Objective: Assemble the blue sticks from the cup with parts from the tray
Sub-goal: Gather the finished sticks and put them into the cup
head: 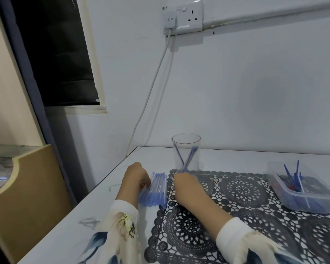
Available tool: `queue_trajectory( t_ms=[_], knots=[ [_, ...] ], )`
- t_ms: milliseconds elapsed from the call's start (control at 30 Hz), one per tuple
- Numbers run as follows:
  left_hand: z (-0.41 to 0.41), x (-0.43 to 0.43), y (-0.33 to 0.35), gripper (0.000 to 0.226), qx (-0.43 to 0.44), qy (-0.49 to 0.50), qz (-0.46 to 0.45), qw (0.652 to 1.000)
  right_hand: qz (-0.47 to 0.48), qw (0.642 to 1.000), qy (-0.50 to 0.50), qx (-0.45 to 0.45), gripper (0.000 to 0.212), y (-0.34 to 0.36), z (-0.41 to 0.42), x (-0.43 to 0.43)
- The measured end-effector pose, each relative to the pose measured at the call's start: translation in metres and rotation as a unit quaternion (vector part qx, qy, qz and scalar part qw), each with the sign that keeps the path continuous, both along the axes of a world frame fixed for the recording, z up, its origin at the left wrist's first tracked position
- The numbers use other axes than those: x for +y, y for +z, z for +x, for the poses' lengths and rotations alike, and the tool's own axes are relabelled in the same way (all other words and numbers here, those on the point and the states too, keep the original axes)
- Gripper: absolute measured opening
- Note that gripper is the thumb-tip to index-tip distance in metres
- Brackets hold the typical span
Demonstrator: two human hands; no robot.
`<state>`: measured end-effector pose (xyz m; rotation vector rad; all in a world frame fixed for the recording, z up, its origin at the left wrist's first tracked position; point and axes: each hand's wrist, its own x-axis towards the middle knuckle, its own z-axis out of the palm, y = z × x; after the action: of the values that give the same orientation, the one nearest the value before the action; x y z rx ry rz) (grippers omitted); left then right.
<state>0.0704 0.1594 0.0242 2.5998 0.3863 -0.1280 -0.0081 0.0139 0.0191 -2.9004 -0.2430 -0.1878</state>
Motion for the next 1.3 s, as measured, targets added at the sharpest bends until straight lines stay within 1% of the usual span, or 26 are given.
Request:
queue_trajectory(
  t_ms=[67,133,167,200,233,300,367,400,467,533,567,600,633,667,700,800,833,900,933,1067,1167,1233,1300],
  knots=[
    [0.0,0.001,0.0,0.027,-0.009,0.004,0.0,1.0,-0.014,1.0,-0.011,0.019,0.022,0.004,0.0,-0.003],
    [0.002,0.004,0.005,0.021,-0.038,0.016,-0.015,0.999,-0.035,0.998,-0.006,0.048,0.024,0.012,0.0,-0.005],
    [0.002,0.006,0.011,0.018,-0.058,0.025,-0.046,0.997,-0.04,0.998,0.0,0.054,0.027,0.016,0.0,-0.005],
    [0.002,0.007,0.019,0.015,-0.081,0.033,-0.098,0.991,-0.034,0.998,0.003,0.055,0.029,0.023,-0.001,-0.006],
    [0.001,0.008,0.028,0.012,-0.106,0.04,-0.169,0.979,-0.017,0.998,0.007,0.056,0.028,0.03,-0.002,-0.007],
    [-0.006,0.009,0.049,0.008,-0.166,0.024,-0.304,0.938,0.053,0.997,0.02,0.047,0.024,0.048,-0.004,-0.009],
    [-0.019,0.006,0.068,0.01,-0.24,-0.015,-0.383,0.892,0.155,0.987,0.034,0.006,0.02,0.064,-0.006,-0.014],
    [-0.027,0.003,0.076,0.01,-0.277,-0.036,-0.411,0.868,0.206,0.977,0.04,-0.036,0.017,0.071,-0.008,-0.016],
    [-0.04,-0.005,0.091,0.01,-0.347,-0.064,-0.46,0.815,0.299,0.942,0.047,-0.147,0.013,0.082,-0.01,-0.021],
    [-0.047,-0.014,0.1,0.011,-0.41,-0.072,-0.496,0.762,0.376,0.892,0.055,-0.244,0.014,0.088,-0.011,-0.025],
    [-0.047,-0.02,0.102,0.012,-0.442,-0.07,-0.504,0.739,0.4,0.87,0.06,-0.283,0.013,0.088,-0.01,-0.027],
    [-0.046,-0.028,0.102,0.012,-0.471,-0.068,-0.5,0.724,0.409,0.854,0.061,-0.316,0.012,0.088,-0.009,-0.03],
    [-0.046,-0.036,0.1,0.013,-0.494,-0.066,-0.483,0.72,0.404,0.848,0.057,-0.34,0.012,0.086,-0.006,-0.033],
    [-0.044,-0.044,0.097,0.015,-0.507,-0.067,-0.455,0.728,0.388,0.852,0.047,-0.35,0.012,0.083,-0.002,-0.037],
    [-0.044,-0.052,0.092,0.015,-0.512,-0.074,-0.422,0.744,0.364,0.864,0.034,-0.346,0.013,0.08,0.002,-0.041],
    [-0.042,-0.072,0.071,0.009,-0.489,-0.111,-0.32,0.804,0.286,0.912,-0.018,-0.295,0.017,0.066,0.018,-0.052],
    [-0.041,-0.077,0.063,0.006,-0.474,-0.117,-0.282,0.826,0.272,0.919,-0.029,-0.282,0.018,0.062,0.021,-0.055],
    [-0.038,-0.078,0.051,0.011,-0.448,-0.11,-0.196,0.866,0.265,0.926,-0.031,-0.268,0.021,0.056,0.024,-0.053],
    [-0.036,-0.078,0.049,0.013,-0.439,-0.109,-0.178,0.874,0.267,0.926,-0.031,-0.264,0.021,0.054,0.025,-0.054],
    [-0.033,-0.074,0.051,0.017,-0.425,-0.115,-0.19,0.877,0.273,0.926,-0.029,-0.258,0.017,0.051,0.031,-0.056],
    [-0.033,-0.07,0.056,0.013,-0.411,-0.111,-0.22,0.877,0.264,0.928,-0.032,-0.262,0.017,0.052,0.031,-0.056],
    [-0.032,-0.065,0.06,0.01,-0.412,-0.1,-0.242,0.873,0.272,0.916,-0.028,-0.295,0.017,0.056,0.026,-0.053],
    [-0.03,-0.056,0.064,0.008,-0.414,-0.077,-0.241,0.874,0.29,0.886,0.001,-0.363,0.016,0.062,0.015,-0.045]
  ],
)
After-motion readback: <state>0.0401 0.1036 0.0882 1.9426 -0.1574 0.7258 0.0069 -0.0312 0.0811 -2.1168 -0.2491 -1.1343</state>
